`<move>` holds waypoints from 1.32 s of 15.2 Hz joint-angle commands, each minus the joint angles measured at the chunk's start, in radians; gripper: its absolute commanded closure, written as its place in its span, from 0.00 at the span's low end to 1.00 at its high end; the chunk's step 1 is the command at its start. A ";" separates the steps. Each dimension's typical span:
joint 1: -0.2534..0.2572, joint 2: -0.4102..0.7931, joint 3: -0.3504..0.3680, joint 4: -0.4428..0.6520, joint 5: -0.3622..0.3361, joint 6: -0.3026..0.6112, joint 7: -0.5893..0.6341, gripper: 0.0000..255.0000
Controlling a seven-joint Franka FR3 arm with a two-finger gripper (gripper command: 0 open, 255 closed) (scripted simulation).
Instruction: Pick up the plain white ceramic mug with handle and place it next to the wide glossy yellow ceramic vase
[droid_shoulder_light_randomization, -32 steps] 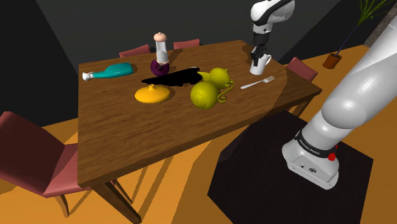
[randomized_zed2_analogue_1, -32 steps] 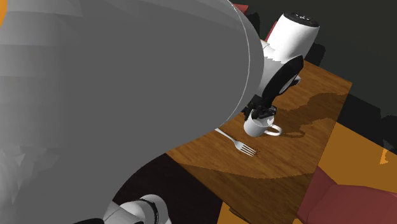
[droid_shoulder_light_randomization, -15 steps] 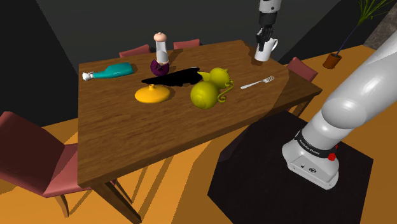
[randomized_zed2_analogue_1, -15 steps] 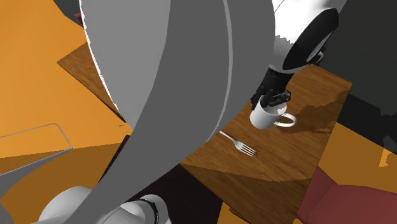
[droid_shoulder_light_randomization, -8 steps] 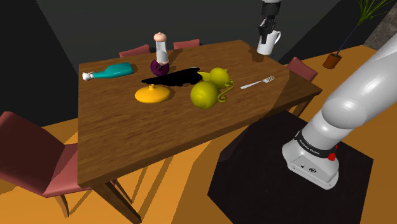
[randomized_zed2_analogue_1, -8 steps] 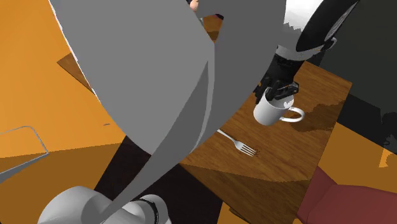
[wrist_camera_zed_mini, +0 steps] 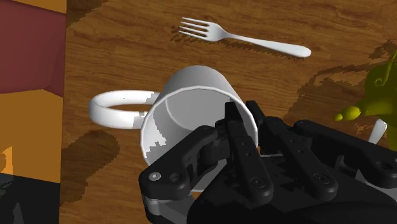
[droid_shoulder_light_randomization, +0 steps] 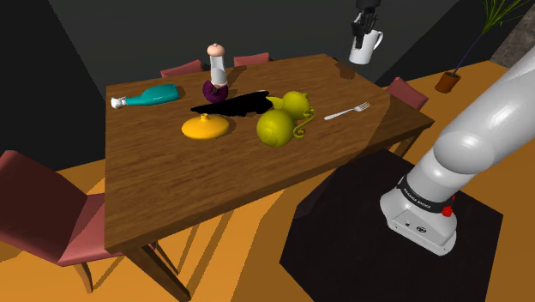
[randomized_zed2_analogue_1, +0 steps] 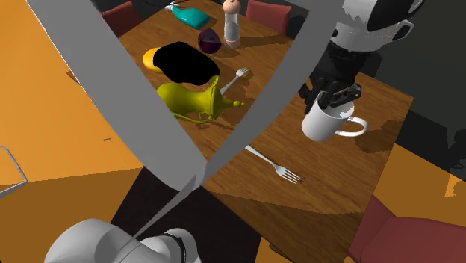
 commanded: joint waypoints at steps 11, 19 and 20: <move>0.110 -0.162 0.163 -0.159 0.038 -0.023 0.269 1.00; 0.194 -0.199 0.289 -0.196 0.106 -0.030 0.459 1.00; 0.204 -0.199 0.305 -0.196 0.115 -0.031 0.483 1.00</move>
